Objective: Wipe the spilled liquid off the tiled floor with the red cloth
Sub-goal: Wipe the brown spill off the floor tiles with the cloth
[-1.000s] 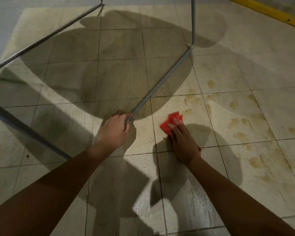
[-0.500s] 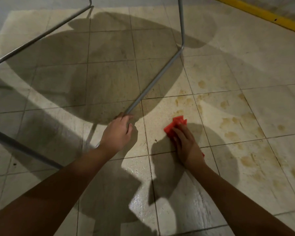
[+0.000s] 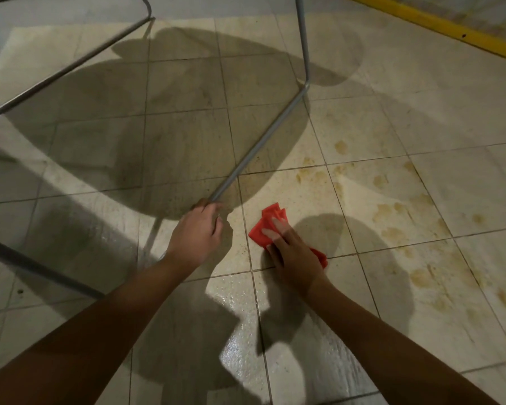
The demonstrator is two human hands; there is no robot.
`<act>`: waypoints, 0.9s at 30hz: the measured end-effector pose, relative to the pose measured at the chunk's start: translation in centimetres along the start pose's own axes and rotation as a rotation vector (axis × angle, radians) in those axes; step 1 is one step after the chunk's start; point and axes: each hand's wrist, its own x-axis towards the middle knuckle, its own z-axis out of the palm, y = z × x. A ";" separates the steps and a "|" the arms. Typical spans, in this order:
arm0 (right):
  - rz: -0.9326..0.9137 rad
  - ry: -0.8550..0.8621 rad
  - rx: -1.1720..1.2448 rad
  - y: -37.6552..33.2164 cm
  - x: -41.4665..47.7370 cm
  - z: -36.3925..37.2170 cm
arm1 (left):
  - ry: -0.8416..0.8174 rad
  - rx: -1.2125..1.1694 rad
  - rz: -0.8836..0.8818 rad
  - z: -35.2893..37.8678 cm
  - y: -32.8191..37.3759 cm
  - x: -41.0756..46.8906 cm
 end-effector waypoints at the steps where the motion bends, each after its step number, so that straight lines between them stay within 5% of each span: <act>1: -0.016 -0.007 -0.022 0.5 -1.0 -0.6 | 0.000 -0.004 0.007 0.0 0.0 0.0; 4: 0.009 0.064 0.023 2.9 -3.2 -2.0 | -0.010 -0.011 0.031 0.0 0.2 -0.2; 10: 0.395 0.303 0.173 3.3 0.5 -1.4 | -0.018 0.011 0.055 0.2 0.6 -0.4; 19: 0.044 0.063 0.120 0.7 -3.0 -0.7 | -0.051 0.009 0.123 0.7 2.5 -0.4; 24: 0.070 0.077 0.071 4.3 -6.6 -2.9 | -0.065 0.027 0.139 0.8 2.8 -0.1; 27: 0.245 0.177 0.067 6.0 -6.3 -3.5 | -0.070 0.034 0.157 0.9 2.9 -0.2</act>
